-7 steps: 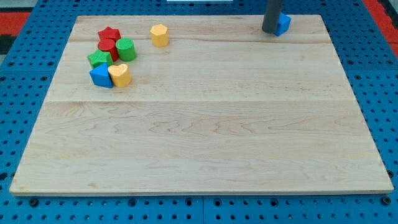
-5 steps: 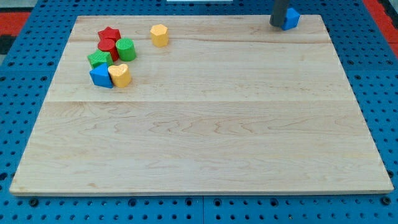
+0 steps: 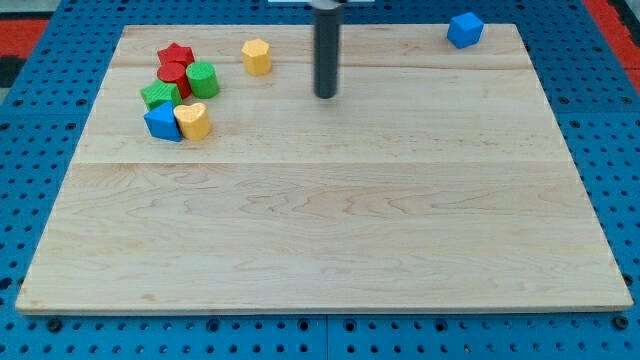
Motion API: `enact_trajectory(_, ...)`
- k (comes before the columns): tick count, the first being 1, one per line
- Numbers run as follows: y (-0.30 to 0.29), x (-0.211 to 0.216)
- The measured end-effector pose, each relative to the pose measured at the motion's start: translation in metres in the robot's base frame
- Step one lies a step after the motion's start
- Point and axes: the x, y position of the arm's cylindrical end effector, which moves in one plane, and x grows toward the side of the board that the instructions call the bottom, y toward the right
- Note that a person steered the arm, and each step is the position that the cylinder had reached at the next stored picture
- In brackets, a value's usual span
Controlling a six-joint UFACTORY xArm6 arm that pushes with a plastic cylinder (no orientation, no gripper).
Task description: Move yellow hexagon to the top center
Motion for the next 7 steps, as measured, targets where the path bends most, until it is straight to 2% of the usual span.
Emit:
enact_trajectory(2,-0.086,-0.007)
enact_trajectory(7,-0.087,-0.088)
